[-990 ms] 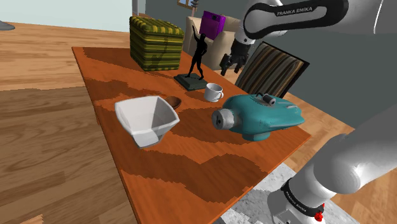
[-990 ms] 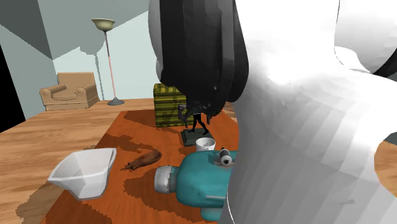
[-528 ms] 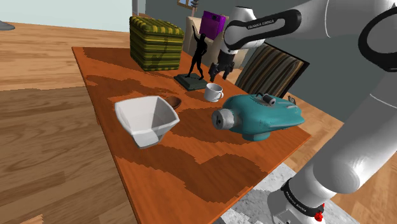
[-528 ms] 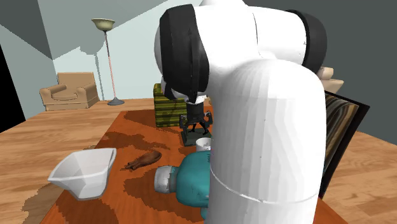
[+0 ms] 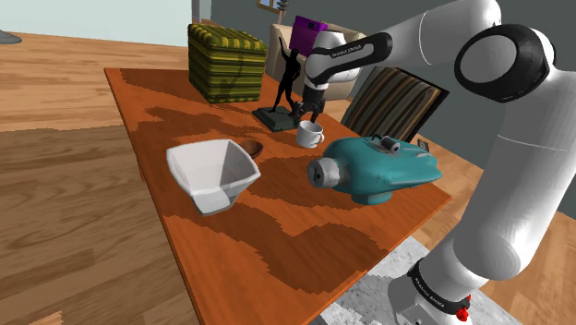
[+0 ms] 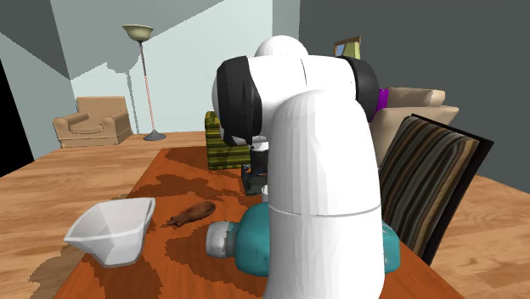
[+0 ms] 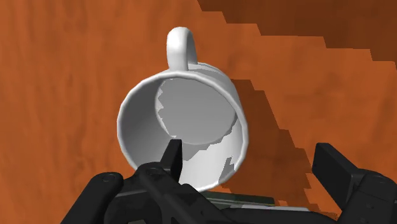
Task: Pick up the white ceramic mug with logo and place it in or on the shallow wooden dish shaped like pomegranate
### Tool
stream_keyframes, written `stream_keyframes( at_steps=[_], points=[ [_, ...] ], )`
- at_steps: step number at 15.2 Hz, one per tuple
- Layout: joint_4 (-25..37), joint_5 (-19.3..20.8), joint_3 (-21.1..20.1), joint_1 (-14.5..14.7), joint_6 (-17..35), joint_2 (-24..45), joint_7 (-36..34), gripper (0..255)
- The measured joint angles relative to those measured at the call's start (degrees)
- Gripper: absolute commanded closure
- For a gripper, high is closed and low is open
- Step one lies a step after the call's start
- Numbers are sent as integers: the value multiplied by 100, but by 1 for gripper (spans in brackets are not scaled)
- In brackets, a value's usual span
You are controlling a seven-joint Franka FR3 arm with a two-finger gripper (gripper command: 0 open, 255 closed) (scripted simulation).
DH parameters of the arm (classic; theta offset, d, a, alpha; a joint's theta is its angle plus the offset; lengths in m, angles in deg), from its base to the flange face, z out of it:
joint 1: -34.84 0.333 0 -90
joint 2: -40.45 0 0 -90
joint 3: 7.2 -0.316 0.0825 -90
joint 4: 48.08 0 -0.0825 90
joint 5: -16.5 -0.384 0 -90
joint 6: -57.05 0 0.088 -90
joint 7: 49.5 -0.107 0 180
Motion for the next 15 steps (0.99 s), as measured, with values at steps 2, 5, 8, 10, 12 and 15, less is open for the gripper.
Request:
stream_keyframes(
  at_steps=[2,5,8,10,12,15],
  points=[
    [-44,-5,-1,-5,135,96,2,0],
    [-94,-12,0,-17,315,226,12,0],
    [-129,-13,-2,-15,395,272,4,0],
    [-134,-13,-2,-15,406,277,4,0],
    [-135,-13,-2,-16,409,279,5,0],
    [-135,-13,-2,-16,409,279,5,255]
  ],
)
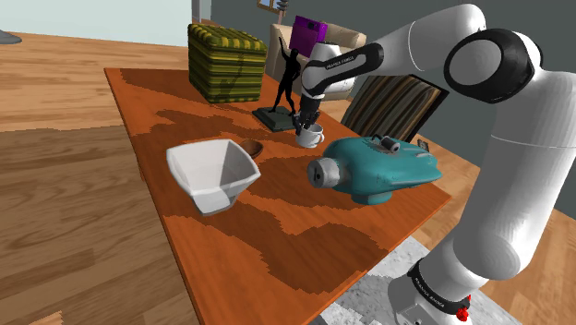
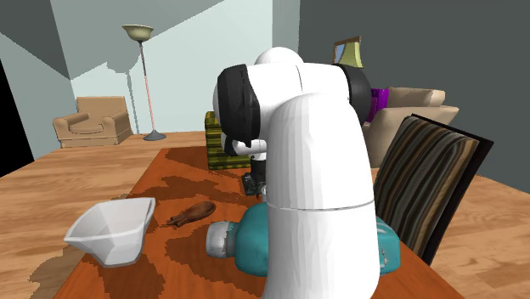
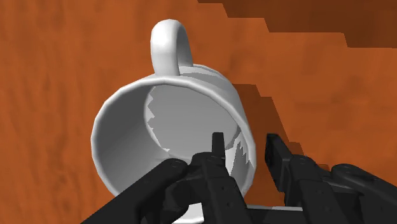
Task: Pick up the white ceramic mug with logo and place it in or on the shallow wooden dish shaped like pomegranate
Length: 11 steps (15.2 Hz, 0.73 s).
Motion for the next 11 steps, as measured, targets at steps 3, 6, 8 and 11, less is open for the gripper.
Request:
stream_keyframes(
  at_steps=[3,6,8,11],
  points=[
    [0,0,0,0,0,0,0,255],
    [0,0,0,0,-1,-1,0,255],
    [0,0,0,0,-1,-1,0,255],
    [61,1,1,1,-131,-71,5,255]
  ],
)
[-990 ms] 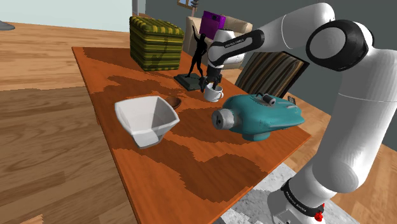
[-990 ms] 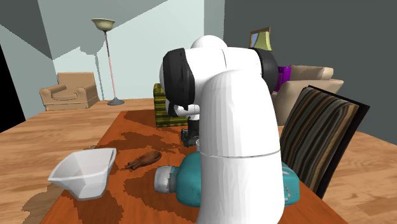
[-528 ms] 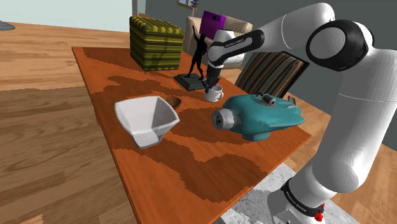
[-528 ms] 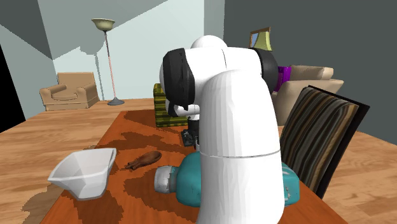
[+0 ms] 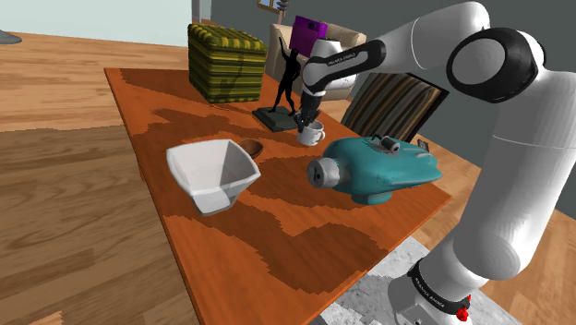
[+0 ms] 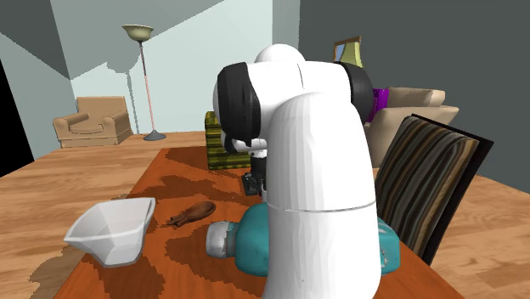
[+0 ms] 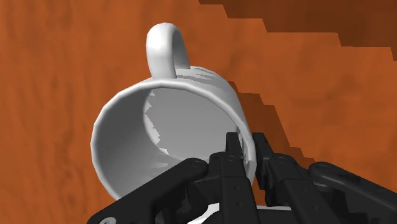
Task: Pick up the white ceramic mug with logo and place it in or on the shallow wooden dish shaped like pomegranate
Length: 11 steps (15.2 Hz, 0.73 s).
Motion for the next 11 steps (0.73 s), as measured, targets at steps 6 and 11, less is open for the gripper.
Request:
stream_keyframes(
  at_steps=[6,11],
  points=[
    [199,3,5,-1,-394,-198,22,255],
    [453,5,2,10,-743,-293,21,255]
  ],
)
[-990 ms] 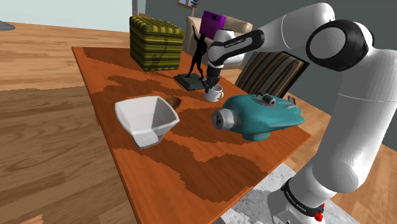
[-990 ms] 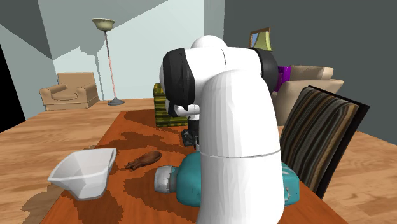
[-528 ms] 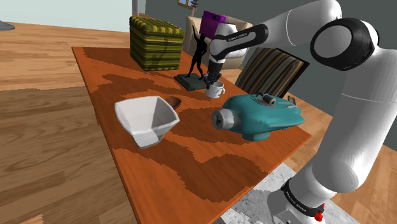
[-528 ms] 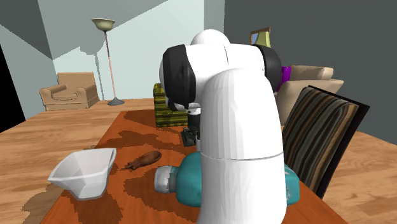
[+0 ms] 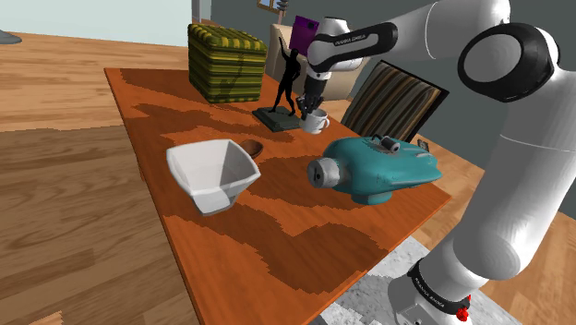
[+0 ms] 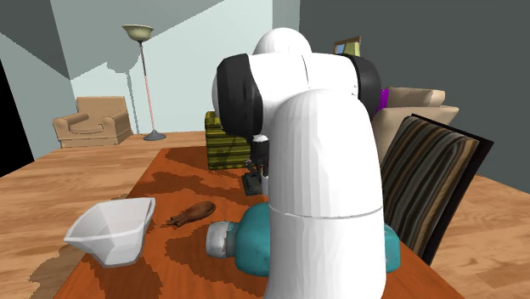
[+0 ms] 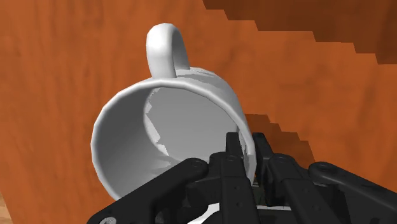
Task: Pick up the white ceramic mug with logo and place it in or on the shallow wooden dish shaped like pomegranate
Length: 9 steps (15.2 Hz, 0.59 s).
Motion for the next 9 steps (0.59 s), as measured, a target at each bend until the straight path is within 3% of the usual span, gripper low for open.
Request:
stream_keyframes(
  at_steps=[6,9],
  points=[
    [255,1,1,3,-379,-125,13,255],
    [218,43,-83,167,-449,-216,-240,255]
  ],
)
